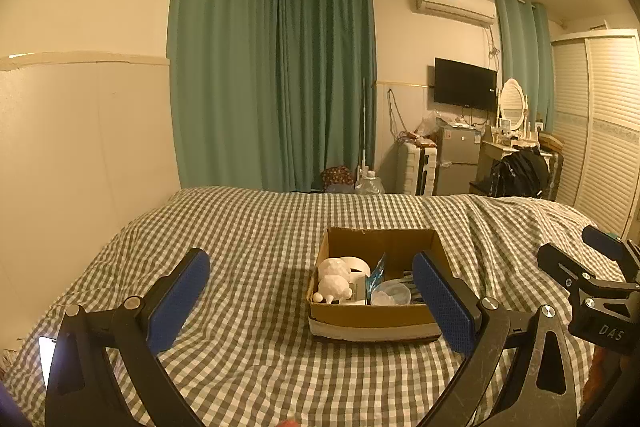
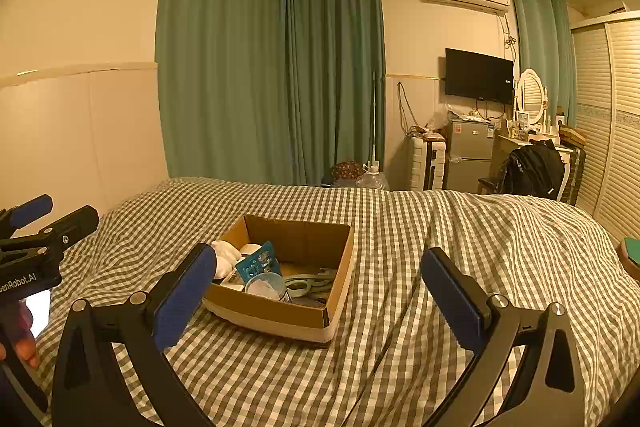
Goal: Organize objects
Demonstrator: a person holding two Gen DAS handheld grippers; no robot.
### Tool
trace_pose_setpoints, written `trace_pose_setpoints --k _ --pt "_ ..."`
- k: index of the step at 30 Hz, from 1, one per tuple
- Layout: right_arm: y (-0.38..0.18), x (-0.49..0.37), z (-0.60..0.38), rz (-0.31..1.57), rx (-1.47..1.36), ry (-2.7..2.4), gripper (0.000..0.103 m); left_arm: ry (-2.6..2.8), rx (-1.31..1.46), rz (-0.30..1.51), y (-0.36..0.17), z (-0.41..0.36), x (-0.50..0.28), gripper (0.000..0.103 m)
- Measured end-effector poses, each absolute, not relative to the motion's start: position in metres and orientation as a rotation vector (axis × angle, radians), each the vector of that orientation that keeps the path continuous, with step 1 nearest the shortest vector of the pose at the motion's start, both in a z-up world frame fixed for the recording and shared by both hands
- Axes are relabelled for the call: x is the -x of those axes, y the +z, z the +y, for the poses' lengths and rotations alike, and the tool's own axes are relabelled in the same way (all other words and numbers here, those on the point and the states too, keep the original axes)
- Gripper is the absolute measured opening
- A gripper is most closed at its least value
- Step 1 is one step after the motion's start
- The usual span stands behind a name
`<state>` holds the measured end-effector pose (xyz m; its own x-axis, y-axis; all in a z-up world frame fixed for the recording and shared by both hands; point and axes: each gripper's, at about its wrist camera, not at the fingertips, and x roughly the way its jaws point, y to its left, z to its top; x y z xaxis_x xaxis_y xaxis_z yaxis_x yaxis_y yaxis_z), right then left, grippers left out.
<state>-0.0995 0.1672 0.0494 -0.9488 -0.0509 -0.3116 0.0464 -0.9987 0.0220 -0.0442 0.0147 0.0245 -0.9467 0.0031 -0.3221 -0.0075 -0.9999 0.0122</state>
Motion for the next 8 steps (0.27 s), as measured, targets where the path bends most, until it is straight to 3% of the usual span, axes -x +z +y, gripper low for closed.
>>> trace_pose_setpoints --k 8 --pt "0.044 0.1032 0.1667 -0.018 -0.506 -3.053 0.103 3.108 0.506 0.044 0.0211 0.0154 0.0438 0.103"
